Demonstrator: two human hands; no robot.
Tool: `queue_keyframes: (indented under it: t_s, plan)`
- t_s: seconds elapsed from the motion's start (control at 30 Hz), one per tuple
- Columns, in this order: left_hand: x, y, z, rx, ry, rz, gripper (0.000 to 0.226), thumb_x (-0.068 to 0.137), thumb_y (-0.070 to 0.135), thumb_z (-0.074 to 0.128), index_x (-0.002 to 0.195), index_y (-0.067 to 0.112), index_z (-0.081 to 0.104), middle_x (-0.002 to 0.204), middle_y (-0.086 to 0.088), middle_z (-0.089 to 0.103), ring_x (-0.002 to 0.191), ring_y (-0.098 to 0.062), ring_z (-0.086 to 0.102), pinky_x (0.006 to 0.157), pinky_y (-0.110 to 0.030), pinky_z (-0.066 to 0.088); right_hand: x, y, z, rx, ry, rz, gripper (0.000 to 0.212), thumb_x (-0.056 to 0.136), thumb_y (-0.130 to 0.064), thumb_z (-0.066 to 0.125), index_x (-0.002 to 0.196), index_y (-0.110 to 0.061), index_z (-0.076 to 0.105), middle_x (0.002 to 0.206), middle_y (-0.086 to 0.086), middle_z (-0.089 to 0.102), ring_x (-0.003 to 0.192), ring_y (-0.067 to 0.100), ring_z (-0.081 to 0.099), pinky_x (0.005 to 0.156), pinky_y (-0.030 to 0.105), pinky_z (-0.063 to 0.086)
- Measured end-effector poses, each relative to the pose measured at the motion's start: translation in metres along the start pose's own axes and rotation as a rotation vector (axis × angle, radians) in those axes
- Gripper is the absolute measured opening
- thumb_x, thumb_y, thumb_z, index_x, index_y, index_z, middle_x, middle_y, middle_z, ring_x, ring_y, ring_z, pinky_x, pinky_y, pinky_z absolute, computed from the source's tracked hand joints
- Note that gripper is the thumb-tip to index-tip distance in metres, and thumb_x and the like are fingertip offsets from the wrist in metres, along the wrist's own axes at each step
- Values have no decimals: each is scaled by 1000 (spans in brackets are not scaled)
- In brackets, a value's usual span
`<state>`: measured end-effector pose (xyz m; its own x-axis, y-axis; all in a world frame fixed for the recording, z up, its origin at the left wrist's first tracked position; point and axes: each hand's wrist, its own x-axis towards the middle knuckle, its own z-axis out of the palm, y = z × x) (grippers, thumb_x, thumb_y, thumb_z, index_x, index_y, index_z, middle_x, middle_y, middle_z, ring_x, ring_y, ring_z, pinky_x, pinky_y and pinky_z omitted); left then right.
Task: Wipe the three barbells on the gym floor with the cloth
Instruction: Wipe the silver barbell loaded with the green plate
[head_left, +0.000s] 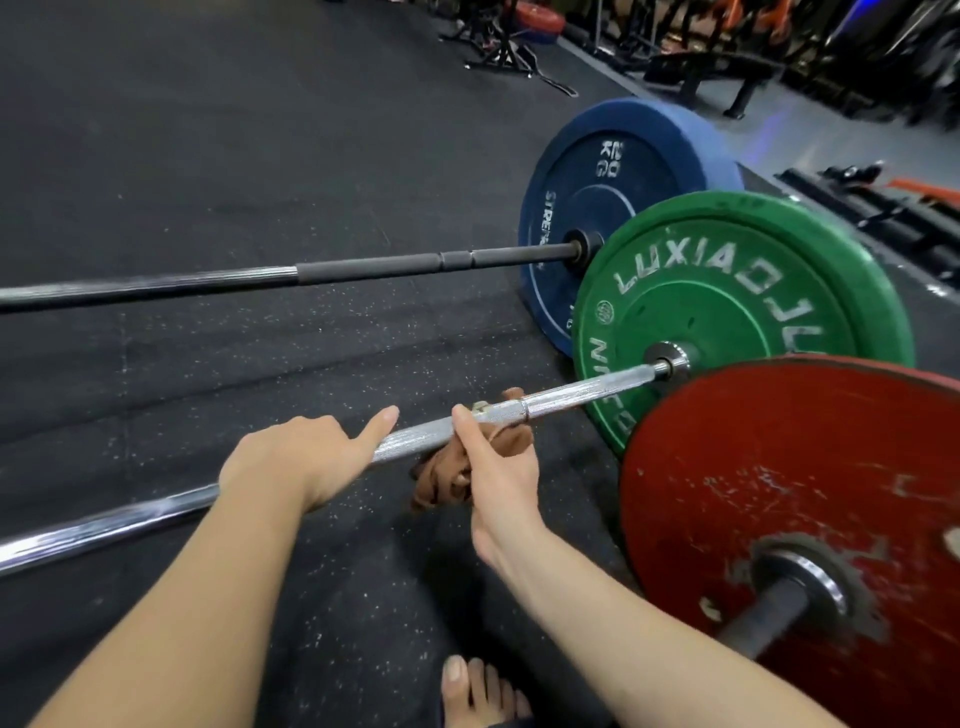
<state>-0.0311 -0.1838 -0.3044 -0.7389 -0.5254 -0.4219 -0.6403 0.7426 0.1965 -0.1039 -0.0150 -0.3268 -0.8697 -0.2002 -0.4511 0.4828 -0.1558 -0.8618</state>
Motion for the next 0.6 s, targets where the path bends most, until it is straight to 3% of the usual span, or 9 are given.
queue_keyframes:
  t_s: [0.17,0.33,0.43,0.5,0.6]
  plan:
    - [-3,0,0,-2,7,-10,97,84,88,-3,102,23,66,98,0,65,96,-28,60,85,-41,43,14,-18,-6,89,117,10,50,77,-23,91,120,-25,66,107,-3,77,89,9,76,81,27,56]
    - [-2,-2,2,10,19,3,97,83,89,-4,96,24,67,94,1,64,94,-28,60,82,-41,42,50,-49,-34,93,335,-32,50,70,-33,94,108,-18,66,101,-2,77,89,15,76,95,40,58]
    - [0,-3,3,15,14,5,98,82,89,-5,95,25,68,91,2,63,92,-26,60,83,-41,42,65,-63,-48,118,405,-56,65,67,-40,95,117,-17,60,107,-3,74,91,17,74,94,41,58]
    - [1,-3,3,12,16,6,98,82,90,-5,91,25,68,89,2,64,89,-24,61,83,-41,44,63,-61,-51,110,381,-73,64,67,-41,95,117,-18,61,105,-5,76,92,15,74,97,39,57]
    - [2,-3,3,5,17,0,98,82,90,-4,84,22,68,87,1,65,85,-23,61,83,-41,45,46,-35,-40,91,200,-78,51,74,-32,92,120,-24,71,105,-10,77,99,10,74,103,37,53]
